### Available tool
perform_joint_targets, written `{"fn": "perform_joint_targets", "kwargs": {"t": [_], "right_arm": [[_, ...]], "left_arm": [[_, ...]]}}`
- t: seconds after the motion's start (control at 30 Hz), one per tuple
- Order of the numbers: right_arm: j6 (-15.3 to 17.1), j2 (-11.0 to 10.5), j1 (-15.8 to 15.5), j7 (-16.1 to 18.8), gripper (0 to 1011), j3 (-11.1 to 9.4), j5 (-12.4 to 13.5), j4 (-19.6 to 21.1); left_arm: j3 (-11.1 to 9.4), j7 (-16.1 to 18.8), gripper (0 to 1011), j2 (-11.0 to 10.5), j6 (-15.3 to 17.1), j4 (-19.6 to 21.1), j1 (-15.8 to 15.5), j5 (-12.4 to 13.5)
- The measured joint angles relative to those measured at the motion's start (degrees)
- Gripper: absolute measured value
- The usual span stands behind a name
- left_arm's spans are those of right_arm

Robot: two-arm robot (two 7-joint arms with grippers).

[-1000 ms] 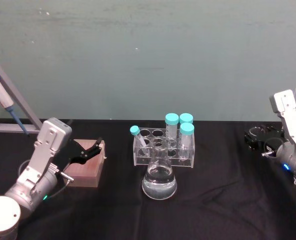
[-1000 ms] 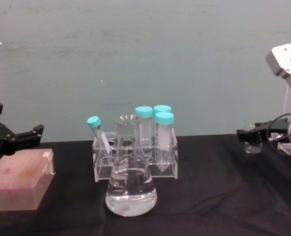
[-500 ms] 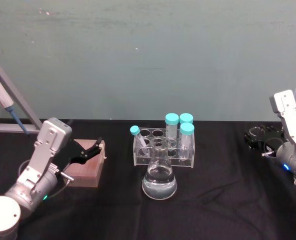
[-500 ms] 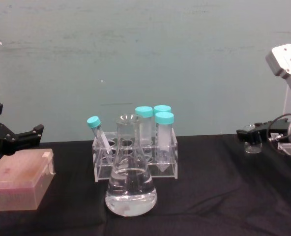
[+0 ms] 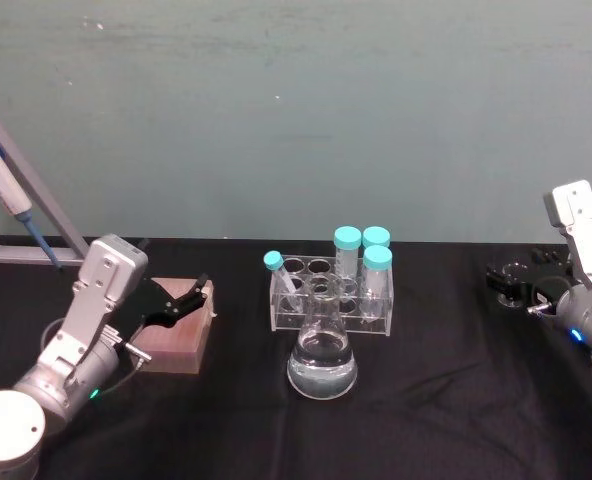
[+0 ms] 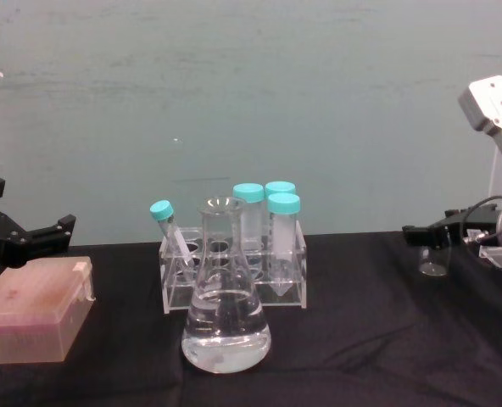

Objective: Place the experimental apparatus aside using one hand.

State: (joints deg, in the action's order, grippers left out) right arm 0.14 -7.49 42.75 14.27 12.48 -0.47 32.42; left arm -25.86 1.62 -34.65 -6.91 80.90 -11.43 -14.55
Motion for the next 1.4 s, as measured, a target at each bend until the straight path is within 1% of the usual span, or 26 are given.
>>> {"fn": "perform_joint_targets", "kwargs": {"t": [0.03,0.07,0.13,0.17,0.3,1.0,1.33,1.4], "right_arm": [[0.0,0.0,0.0,0.0,790,0.0,0.0,0.0],[0.0,0.0,0.0,0.0,846,0.0,0.0,0.0],[0.0,0.0,0.0,0.0,873,0.0,0.0,0.0],[0.0,0.0,0.0,0.0,930,0.0,0.0,0.0],[0.0,0.0,0.0,0.0,1004,0.0,0.0,0.0],[0.13,0.0,-0.1,-0.01,1004,-0.02,-0.04,0.23],[0.77,-0.29,-1.82,-0.17,1004,0.17,-0.75,3.55],[0.97,-0.47,-2.37,-0.2,1004,0.21,-0.88,4.85]], "left_arm": [[0.0,0.0,1000,0.0,0.0,0.0,0.0,0.0],[0.0,0.0,1000,0.0,0.0,0.0,0.0,0.0],[0.0,0.0,1000,0.0,0.0,0.0,0.0,0.0],[0.0,0.0,1000,0.0,0.0,0.0,0.0,0.0],[0.0,0.0,1000,0.0,0.0,0.0,0.0,0.0],[0.0,0.0,1000,0.0,0.0,0.0,0.0,0.0],[0.0,0.0,1000,0.0,0.0,0.0,0.0,0.0],[0.0,0.0,1000,0.0,0.0,0.0,0.0,0.0]]}}
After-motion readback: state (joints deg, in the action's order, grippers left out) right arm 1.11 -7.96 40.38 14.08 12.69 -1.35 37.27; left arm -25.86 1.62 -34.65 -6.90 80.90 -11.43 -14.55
